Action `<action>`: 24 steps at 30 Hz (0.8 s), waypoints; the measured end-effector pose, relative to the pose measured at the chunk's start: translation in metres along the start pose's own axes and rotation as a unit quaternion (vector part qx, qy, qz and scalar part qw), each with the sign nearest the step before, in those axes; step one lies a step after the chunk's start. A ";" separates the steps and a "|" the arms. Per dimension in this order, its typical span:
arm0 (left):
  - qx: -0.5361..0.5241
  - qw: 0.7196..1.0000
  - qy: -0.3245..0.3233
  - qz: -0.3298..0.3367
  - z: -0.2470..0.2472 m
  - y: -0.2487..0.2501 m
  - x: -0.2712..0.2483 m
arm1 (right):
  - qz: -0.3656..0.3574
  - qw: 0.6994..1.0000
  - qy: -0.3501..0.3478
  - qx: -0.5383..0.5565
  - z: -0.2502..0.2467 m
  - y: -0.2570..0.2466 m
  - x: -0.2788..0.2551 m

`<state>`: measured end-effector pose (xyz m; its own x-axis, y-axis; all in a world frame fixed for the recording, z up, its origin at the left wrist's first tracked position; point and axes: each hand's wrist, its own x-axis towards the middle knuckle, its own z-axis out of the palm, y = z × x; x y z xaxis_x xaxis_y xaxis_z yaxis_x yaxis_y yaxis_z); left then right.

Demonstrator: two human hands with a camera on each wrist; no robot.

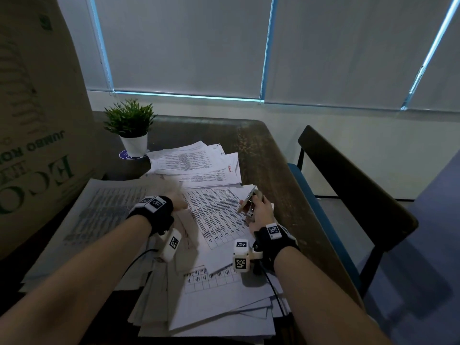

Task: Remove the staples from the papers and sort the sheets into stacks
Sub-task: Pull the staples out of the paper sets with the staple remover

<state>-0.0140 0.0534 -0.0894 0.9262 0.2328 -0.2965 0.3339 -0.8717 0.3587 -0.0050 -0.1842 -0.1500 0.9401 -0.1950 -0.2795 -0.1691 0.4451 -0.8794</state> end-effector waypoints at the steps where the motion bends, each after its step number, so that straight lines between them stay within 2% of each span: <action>1: -0.005 1.000 0.009 0.004 0.000 0.000 0.003 | 0.001 1.000 -0.004 0.002 -0.001 0.000 0.001; 4: -0.019 0.999 0.035 0.012 0.002 0.003 0.010 | -0.009 1.000 -0.013 -0.002 -0.004 0.000 0.002; 6: -0.022 0.999 0.026 0.012 0.003 0.005 0.011 | -0.011 1.000 -0.017 -0.005 -0.005 0.001 0.003; 9: 0.035 0.999 0.041 0.009 0.004 0.006 0.013 | -0.020 1.000 -0.014 0.002 -0.005 0.003 0.005; 10: 0.060 0.996 0.054 0.029 0.005 0.008 0.012 | -0.028 1.000 -0.012 -0.001 -0.005 0.003 0.007; 11: 0.092 0.993 0.043 0.064 0.006 0.012 0.007 | -0.034 0.999 -0.010 -0.005 -0.004 0.003 0.006; 13: 0.141 0.979 -0.045 0.137 0.013 0.020 -0.003 | -0.040 0.998 -0.015 -0.035 0.000 0.003 0.001; 14: 0.171 0.970 -0.085 0.149 0.016 0.024 -0.008 | -0.049 0.997 -0.016 -0.054 0.003 0.003 -0.001; 16: 0.197 0.965 -0.111 0.135 0.022 0.029 -0.014 | -0.068 0.993 -0.004 -0.100 0.008 0.004 -0.001; 17: 0.178 0.972 -0.107 0.111 0.023 0.031 -0.016 | -0.072 0.990 0.006 -0.121 0.009 0.004 0.000; 19: 0.116 0.989 -0.071 0.059 0.021 0.033 -0.016 | -0.070 0.988 0.013 -0.134 0.011 0.003 -0.001; 21: 0.085 0.996 -0.013 0.036 0.017 0.032 -0.014 | -0.063 0.990 0.007 -0.125 0.009 0.007 0.003; 24: 0.049 0.999 -0.015 0.017 0.009 0.025 -0.009 | -0.075 0.991 0.002 -0.110 0.005 0.019 0.022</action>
<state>-0.0161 0.0259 -0.0859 0.9308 0.1908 -0.3118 0.2822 -0.9172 0.2814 0.0142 -0.1753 -0.1708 0.9585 -0.2482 -0.1403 -0.0882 0.2099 -0.9737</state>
